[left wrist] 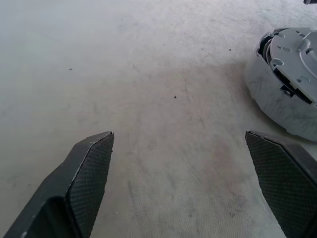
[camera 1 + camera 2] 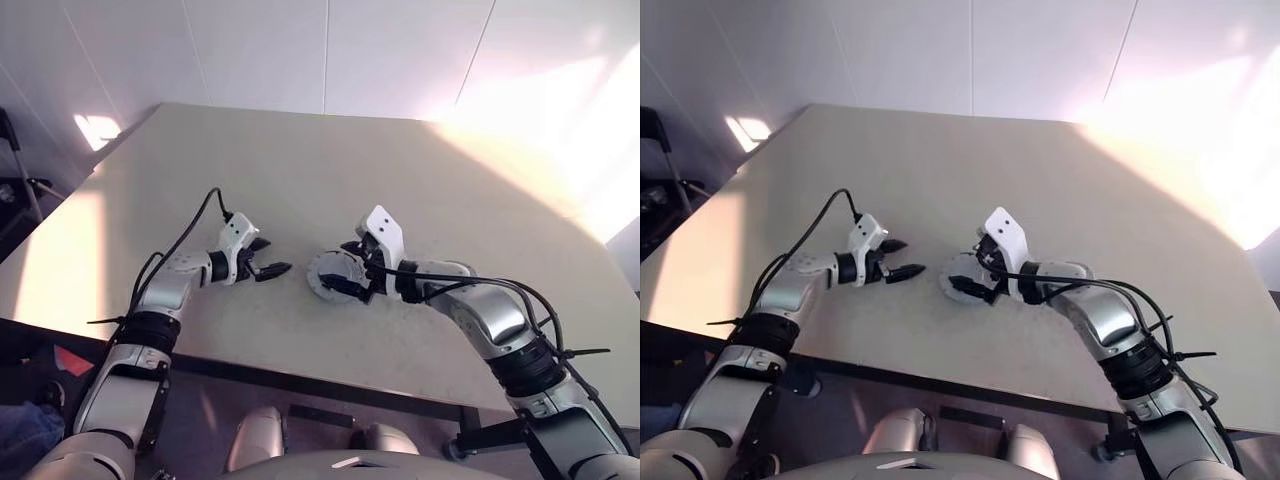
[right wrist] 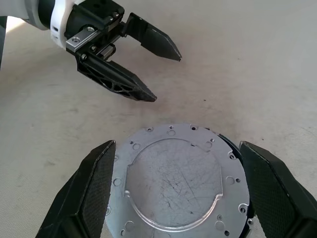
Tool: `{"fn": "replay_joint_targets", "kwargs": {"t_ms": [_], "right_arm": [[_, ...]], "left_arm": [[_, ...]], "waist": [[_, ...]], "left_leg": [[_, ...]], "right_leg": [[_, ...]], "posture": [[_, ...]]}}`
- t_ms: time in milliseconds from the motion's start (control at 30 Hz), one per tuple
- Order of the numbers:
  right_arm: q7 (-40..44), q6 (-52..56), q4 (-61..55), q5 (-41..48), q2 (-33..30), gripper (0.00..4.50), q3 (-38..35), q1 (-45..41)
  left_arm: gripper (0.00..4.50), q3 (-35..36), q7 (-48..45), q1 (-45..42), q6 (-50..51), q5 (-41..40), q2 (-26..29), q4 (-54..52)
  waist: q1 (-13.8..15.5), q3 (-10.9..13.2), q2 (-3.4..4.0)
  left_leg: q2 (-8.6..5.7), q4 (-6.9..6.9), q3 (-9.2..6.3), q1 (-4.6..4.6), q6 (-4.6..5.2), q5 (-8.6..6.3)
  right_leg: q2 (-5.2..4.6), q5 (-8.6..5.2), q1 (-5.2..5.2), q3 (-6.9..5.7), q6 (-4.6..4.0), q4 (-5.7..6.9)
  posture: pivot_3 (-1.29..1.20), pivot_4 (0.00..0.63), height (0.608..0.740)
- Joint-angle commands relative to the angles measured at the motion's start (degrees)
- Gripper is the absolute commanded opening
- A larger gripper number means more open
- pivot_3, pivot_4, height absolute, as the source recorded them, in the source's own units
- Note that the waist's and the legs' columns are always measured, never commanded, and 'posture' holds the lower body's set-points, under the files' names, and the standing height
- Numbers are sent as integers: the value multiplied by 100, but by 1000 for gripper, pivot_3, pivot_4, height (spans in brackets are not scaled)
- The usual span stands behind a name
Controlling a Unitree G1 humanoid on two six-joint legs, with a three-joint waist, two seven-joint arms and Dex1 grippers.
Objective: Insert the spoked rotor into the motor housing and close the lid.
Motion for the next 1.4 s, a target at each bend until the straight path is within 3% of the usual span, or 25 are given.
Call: {"fn": "replay_joint_targets", "kwargs": {"t_ms": [33,367,933,1033,1100,1400], "right_arm": [[95,-142,-68,-176,62,4474,-134,-7],[266,-621,351,-980,148,4474,85,104],[556,-411,168,-1109,266,4474,-56,230],[552,-427,211,-1137,281,3836,-89,208],[524,-458,247,-1184,297,3180,-99,183],[584,-586,163,-1155,347,3097,-217,135]], "left_arm": [[4500,173,-62,-265,37,-144,111,-333],[4500,244,-110,-399,212,-272,167,-593],[4500,194,-37,-332,177,-242,150,-538],[4500,192,-10,-316,161,-231,145,-526],[4500,187,13,-298,150,-222,136,-524],[4500,172,86,-253,155,-208,127,-543]], "waist": [[1,1,-1],[-5,1,-2],[-3,1,-2],[-2,1,-2],[-3,1,-2],[-5,1,-2]], "left_leg": [[0,0,0,0,-1,0],[1,2,0,1,-6,4],[1,6,0,6,-3,3],[1,6,0,7,-4,3],[2,6,0,7,-4,3],[2,8,0,9,-3,3]], "right_leg": [[0,0,0,0,0,0],[0,0,0,0,-1,4],[0,0,6,0,-2,6],[0,0,6,0,-2,6],[0,0,6,0,-2,6],[0,1,7,0,-3,10]], "posture": [[0,0,740],[0,0,740],[0,0,740],[0,0,740],[0,0,740],[0,0,740]]}}
